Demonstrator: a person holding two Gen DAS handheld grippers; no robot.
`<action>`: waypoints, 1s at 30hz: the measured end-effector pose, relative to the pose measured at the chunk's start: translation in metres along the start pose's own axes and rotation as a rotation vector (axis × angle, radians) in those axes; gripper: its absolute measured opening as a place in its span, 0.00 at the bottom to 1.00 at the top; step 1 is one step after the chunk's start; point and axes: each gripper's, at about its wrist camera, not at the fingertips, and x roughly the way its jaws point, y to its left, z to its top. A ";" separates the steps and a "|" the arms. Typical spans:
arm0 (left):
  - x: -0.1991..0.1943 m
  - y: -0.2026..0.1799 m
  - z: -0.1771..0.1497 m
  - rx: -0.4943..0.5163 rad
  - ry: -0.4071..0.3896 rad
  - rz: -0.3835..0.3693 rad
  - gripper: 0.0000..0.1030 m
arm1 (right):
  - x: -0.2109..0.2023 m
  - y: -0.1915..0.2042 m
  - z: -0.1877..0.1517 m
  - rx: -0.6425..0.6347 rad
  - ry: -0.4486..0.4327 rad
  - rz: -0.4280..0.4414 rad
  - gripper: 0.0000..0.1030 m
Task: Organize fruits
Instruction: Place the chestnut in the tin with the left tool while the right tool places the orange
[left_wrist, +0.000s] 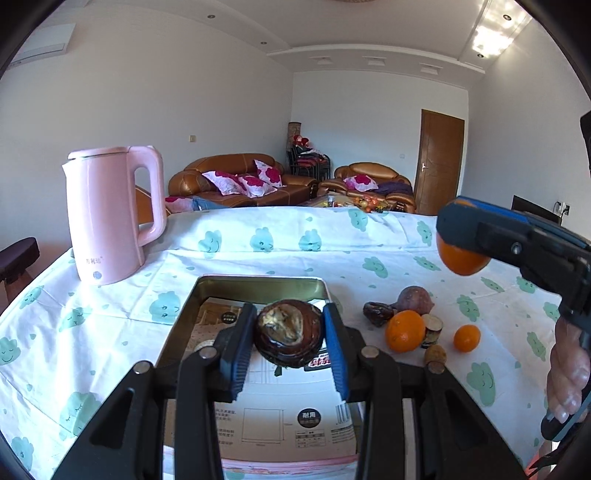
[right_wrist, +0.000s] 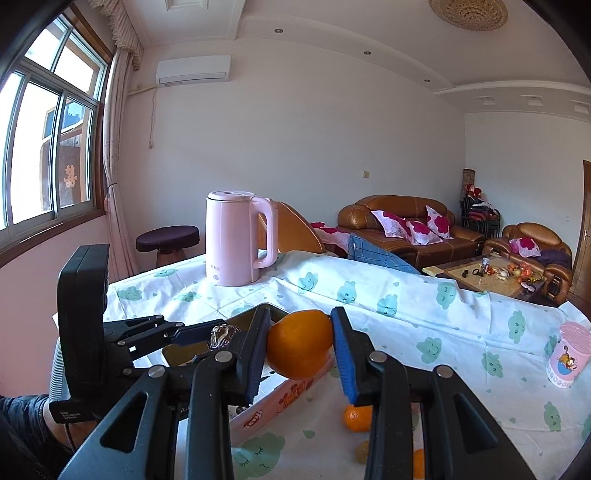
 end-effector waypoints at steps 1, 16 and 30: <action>0.004 0.004 0.000 -0.005 0.012 0.003 0.37 | 0.007 0.002 0.000 -0.004 0.008 0.002 0.35; 0.031 0.019 -0.010 -0.030 0.112 0.042 0.37 | 0.090 -0.001 -0.020 0.076 0.141 0.014 0.35; 0.042 0.024 -0.010 -0.052 0.160 0.060 0.37 | 0.115 0.005 -0.031 0.082 0.202 0.026 0.35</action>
